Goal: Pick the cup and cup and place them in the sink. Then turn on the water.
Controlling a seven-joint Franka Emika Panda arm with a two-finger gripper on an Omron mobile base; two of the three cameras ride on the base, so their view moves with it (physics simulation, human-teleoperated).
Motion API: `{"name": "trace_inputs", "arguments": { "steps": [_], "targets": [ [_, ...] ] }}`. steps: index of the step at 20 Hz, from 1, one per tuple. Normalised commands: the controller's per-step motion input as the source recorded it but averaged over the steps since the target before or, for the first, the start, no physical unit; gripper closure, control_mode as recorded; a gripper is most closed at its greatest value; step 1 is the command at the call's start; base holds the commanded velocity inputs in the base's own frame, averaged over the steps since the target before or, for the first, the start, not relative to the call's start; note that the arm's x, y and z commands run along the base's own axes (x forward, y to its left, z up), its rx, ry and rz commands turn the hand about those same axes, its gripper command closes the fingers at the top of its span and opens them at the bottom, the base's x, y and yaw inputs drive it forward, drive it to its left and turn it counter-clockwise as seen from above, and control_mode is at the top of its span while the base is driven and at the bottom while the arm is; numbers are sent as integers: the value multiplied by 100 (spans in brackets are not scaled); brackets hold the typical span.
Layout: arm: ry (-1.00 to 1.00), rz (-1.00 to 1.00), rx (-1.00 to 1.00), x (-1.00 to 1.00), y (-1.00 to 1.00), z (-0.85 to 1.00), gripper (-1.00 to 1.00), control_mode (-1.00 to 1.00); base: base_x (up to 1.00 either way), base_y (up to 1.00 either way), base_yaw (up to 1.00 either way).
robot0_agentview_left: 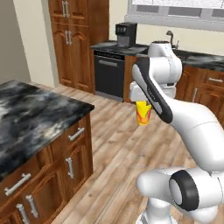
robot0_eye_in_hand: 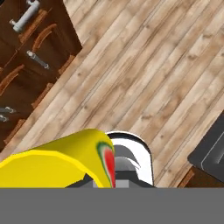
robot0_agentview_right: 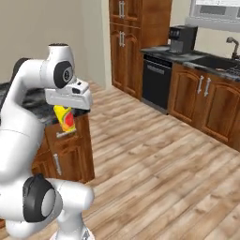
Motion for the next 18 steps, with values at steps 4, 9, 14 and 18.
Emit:
{"name": "trace_inputs", "arguments": {
  "steps": [4,9,14,18],
  "targets": [
    [0,0,0,0,0,0,100,100,-4,-33,-71],
    [0,0,0,0,0,0,100,100,0,-26,-69],
    [0,0,0,0,0,0,100,100,11,-18,-60],
    [0,0,0,0,0,0,100,100,40,-1,-50]
  ]
}}
